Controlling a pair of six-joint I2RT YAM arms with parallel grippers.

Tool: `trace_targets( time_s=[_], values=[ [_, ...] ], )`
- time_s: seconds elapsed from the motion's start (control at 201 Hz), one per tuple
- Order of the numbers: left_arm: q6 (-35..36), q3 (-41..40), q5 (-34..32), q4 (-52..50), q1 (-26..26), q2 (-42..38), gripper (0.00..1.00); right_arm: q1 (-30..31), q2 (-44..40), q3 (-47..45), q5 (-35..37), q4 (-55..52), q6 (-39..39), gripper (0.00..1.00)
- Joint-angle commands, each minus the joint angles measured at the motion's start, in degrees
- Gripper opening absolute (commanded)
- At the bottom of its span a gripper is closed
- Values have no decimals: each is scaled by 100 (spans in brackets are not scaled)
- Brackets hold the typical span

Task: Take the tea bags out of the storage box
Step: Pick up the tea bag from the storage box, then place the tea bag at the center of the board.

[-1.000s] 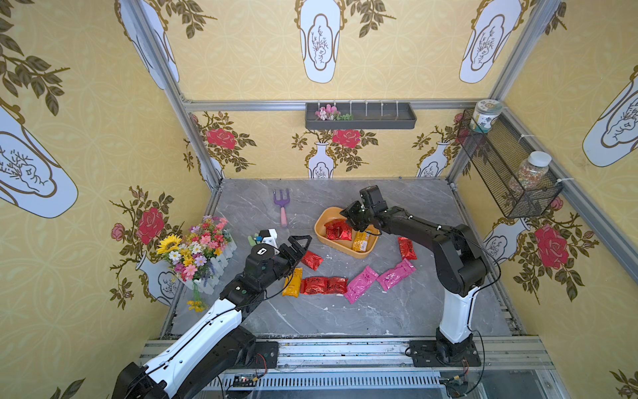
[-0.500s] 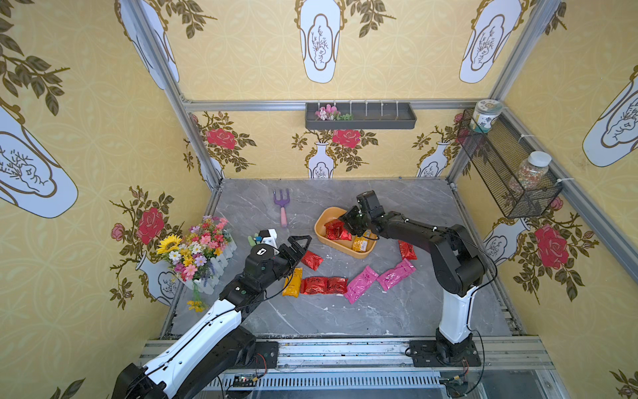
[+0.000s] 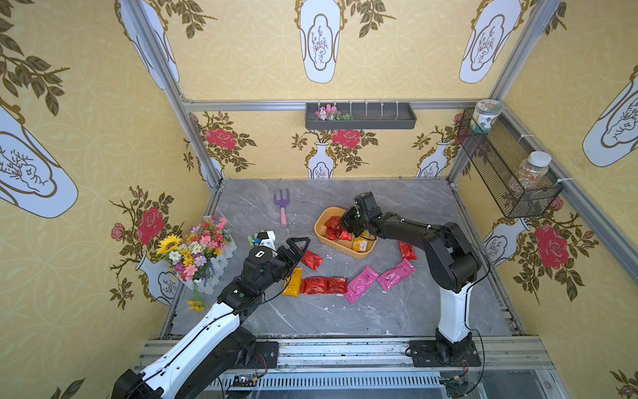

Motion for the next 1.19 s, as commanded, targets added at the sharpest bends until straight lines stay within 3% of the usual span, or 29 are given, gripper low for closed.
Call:
trace_targets(
  time_s=[0.0,0.055,0.473,0.807,1.031,1.19],
  values=[
    [53,-27,-29,-5,7,40,100,14,-100,-55,-31,190,62,5],
    [49,-20,-25,18,6,60,100,23,-170,-108,-35,179,67,0],
    [82,205,202,324,-2,477,98,-361,-1676,-1075,-374,202,-223,0],
    [28,357,278,780,-277,1023,97,-2049,-3315,-2147,-750,-415,-809,0],
    [22,526,340,971,-441,1371,97,-3195,-2960,-2588,-1299,81,-952,0],
    [82,509,313,937,-450,1273,97,-3517,-2165,-2376,-1866,548,-961,0]
  ],
)
